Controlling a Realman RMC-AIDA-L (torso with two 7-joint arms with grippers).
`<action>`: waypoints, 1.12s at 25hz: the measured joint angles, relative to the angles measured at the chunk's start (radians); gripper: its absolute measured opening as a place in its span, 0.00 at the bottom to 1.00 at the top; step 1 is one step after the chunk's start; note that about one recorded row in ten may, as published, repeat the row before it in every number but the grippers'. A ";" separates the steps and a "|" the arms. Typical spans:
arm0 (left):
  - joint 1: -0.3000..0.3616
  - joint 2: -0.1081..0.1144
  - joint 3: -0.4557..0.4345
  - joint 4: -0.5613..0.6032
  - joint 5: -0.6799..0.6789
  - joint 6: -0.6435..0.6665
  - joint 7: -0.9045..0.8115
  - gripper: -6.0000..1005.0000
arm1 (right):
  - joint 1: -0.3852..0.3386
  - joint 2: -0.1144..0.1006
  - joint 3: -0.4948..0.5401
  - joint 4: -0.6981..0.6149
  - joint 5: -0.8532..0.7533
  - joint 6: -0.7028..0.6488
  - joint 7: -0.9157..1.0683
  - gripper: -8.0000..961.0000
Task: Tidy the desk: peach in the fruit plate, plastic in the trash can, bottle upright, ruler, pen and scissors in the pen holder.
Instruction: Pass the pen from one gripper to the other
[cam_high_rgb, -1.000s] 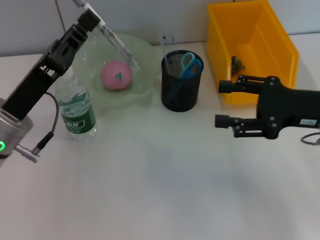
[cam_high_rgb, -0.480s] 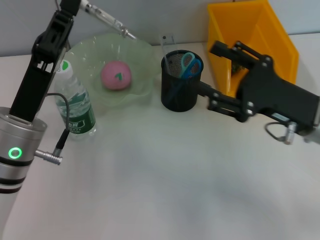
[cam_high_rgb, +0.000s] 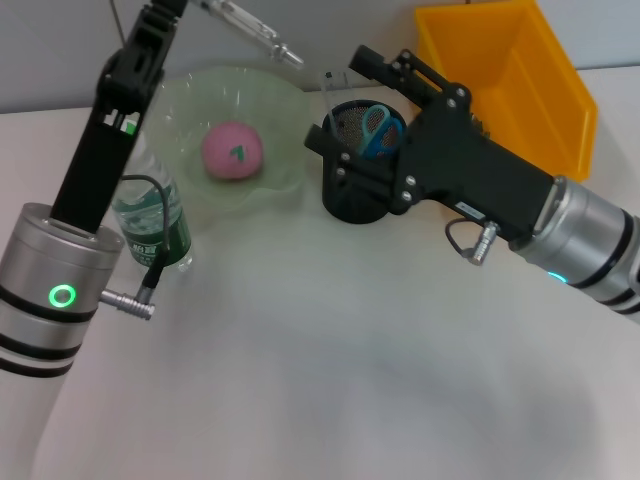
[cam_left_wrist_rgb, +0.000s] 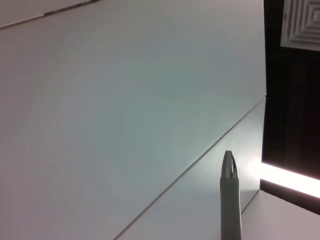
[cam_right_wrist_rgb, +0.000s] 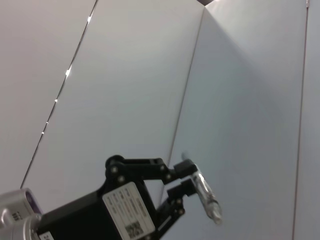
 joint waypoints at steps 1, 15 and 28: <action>-0.001 0.000 -0.003 -0.003 0.004 -0.006 0.000 0.15 | 0.006 0.000 0.001 0.003 0.000 0.001 -0.001 0.81; -0.006 0.000 -0.100 -0.050 0.122 -0.046 0.061 0.15 | 0.052 0.003 0.035 0.059 0.012 -0.009 -0.079 0.81; 0.005 0.000 -0.121 -0.071 0.153 -0.075 0.060 0.15 | 0.070 0.003 0.040 0.061 0.013 -0.024 -0.121 0.81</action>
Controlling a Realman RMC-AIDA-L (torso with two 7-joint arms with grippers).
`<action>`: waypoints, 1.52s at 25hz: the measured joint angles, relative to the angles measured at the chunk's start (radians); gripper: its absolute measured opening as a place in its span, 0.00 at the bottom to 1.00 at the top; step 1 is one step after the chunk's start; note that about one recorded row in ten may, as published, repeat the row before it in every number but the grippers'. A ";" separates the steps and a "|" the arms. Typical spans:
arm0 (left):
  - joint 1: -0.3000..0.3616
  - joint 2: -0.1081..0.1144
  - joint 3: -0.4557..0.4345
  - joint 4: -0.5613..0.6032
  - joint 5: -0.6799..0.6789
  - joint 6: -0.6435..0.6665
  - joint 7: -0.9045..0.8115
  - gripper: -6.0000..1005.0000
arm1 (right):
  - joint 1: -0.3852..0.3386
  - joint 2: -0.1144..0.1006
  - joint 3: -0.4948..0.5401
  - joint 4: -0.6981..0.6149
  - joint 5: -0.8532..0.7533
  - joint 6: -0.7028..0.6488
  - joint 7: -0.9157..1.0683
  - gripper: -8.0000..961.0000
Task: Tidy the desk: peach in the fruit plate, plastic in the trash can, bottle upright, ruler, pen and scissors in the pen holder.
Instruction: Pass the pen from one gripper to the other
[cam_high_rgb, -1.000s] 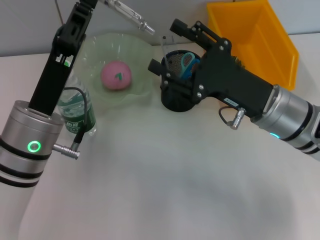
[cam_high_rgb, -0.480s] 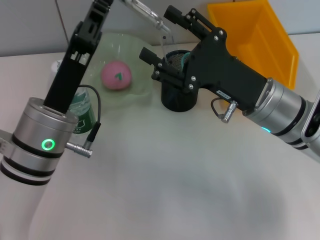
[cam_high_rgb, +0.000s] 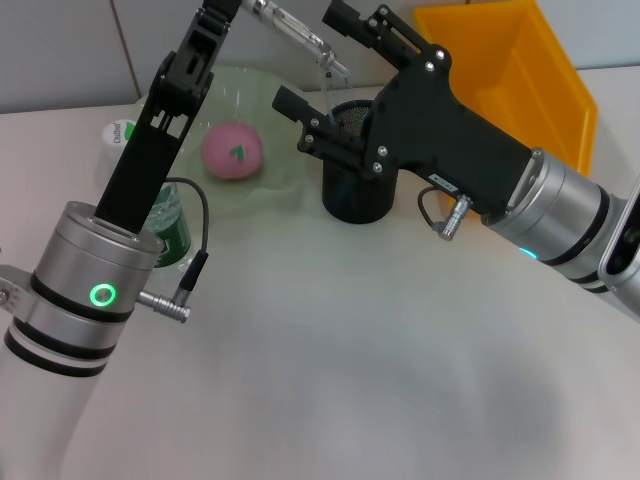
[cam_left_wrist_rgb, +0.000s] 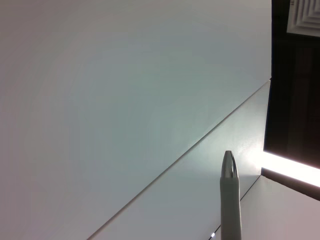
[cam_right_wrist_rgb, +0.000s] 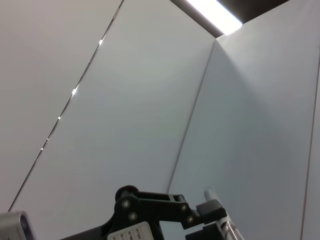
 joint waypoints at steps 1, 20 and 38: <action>0.001 0.000 0.000 -0.004 0.003 0.000 0.000 0.15 | 0.002 0.000 0.001 0.000 0.000 0.000 0.000 0.81; 0.002 0.000 -0.001 -0.004 0.003 -0.002 0.004 0.15 | 0.016 0.000 0.026 0.014 0.000 0.002 -0.001 0.62; 0.000 0.000 -0.001 -0.003 0.003 -0.009 0.004 0.15 | 0.021 0.002 0.027 0.015 0.000 0.006 -0.001 0.29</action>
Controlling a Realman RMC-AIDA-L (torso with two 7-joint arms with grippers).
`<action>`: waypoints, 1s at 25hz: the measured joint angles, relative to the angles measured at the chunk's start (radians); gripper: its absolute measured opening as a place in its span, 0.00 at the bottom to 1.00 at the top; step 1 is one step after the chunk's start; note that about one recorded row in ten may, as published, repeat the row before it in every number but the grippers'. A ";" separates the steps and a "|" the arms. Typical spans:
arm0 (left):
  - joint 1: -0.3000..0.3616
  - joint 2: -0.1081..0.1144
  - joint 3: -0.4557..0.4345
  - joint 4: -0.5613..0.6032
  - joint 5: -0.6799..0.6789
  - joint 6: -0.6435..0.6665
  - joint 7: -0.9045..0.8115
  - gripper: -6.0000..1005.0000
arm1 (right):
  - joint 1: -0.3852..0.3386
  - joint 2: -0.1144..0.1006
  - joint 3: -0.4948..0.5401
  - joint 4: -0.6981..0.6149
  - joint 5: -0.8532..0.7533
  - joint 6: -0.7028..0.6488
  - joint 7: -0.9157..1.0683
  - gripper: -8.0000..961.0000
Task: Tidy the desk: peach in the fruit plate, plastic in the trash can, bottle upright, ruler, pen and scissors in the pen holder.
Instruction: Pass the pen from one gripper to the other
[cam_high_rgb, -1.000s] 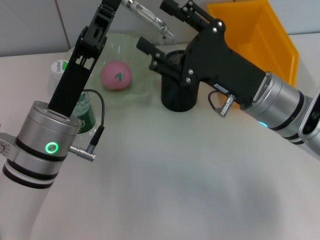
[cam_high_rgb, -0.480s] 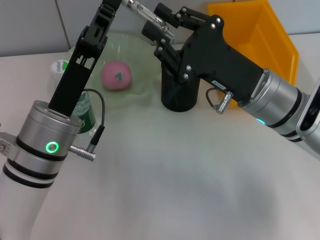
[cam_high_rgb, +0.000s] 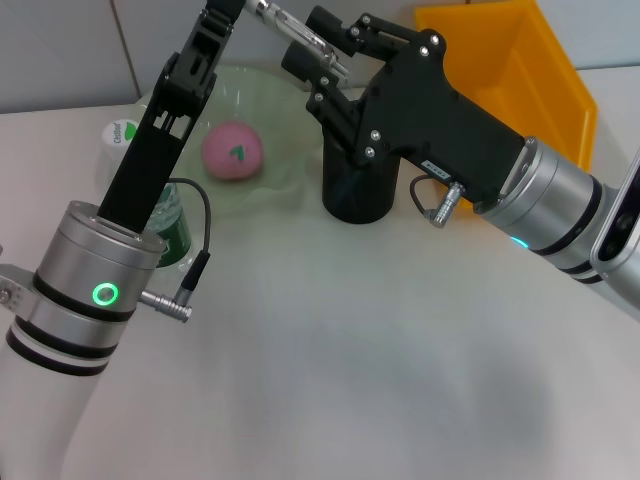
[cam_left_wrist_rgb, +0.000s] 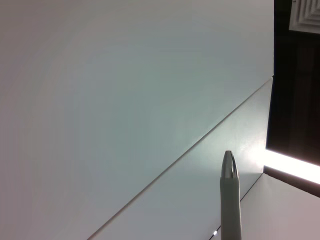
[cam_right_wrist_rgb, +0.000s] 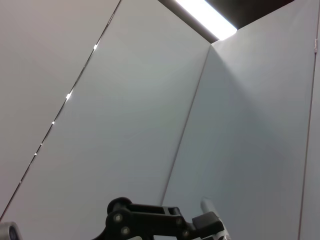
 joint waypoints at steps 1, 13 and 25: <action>0.000 0.000 0.000 0.000 0.000 0.000 0.000 0.15 | 0.001 0.000 0.000 0.000 0.000 0.000 0.000 0.29; 0.000 0.000 0.000 0.004 0.005 0.005 -0.005 0.15 | 0.002 0.000 0.006 0.000 -0.002 -0.001 0.000 0.15; 0.007 0.000 -0.005 0.012 0.003 0.011 -0.009 0.23 | -0.003 0.000 0.008 0.001 -0.001 -0.004 -0.001 0.15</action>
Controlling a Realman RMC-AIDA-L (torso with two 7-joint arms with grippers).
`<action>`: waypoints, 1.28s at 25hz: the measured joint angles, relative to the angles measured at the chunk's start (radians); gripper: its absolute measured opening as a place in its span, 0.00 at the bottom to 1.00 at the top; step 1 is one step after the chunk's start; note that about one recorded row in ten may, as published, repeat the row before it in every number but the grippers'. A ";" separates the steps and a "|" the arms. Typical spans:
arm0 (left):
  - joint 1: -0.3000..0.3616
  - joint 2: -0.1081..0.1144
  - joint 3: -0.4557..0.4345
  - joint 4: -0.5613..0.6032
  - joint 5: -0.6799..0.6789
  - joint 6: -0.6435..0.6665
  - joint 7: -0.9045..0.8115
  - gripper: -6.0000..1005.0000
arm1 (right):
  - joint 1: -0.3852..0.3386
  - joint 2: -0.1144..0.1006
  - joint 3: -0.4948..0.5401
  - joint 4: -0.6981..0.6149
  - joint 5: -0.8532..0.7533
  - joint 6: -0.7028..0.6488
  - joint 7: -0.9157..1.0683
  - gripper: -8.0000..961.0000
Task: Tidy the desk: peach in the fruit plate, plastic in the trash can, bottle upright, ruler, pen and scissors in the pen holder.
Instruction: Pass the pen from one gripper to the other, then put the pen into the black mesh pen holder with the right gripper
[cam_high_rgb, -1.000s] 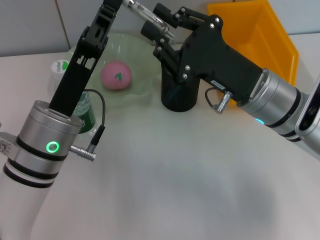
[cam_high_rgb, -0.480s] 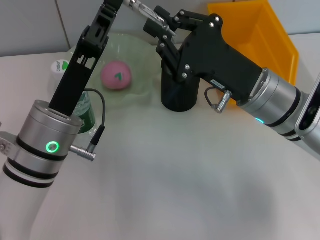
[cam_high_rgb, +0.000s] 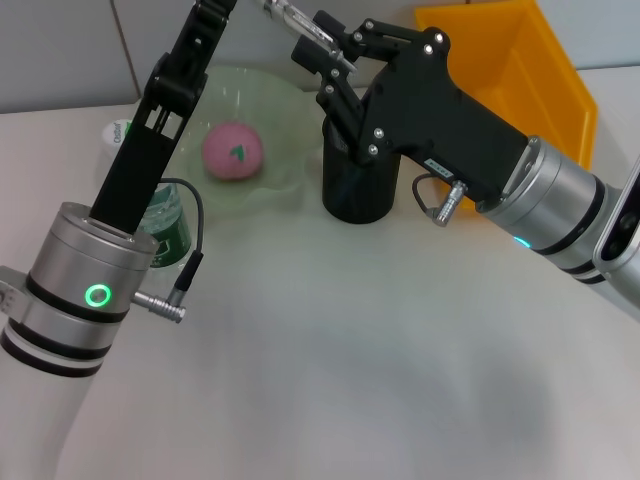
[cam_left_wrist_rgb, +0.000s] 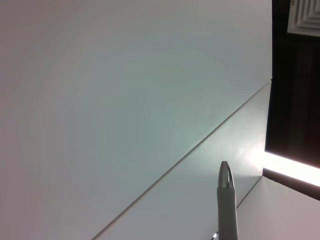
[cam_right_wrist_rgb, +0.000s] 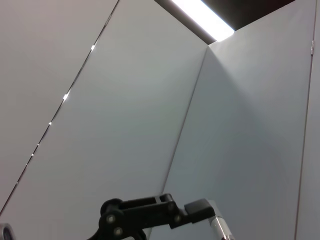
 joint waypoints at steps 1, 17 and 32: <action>0.000 0.000 0.000 0.000 0.001 0.001 -0.001 0.25 | -0.001 0.000 0.000 0.003 0.000 -0.001 0.000 0.16; -0.015 0.012 0.001 0.348 0.273 0.067 -0.035 0.80 | -0.112 -0.014 0.249 -0.197 -0.001 -0.073 0.494 0.19; -0.037 0.014 0.327 0.837 0.473 0.157 -0.146 0.80 | -0.188 -0.135 -0.122 -1.176 -0.238 -0.014 1.796 0.22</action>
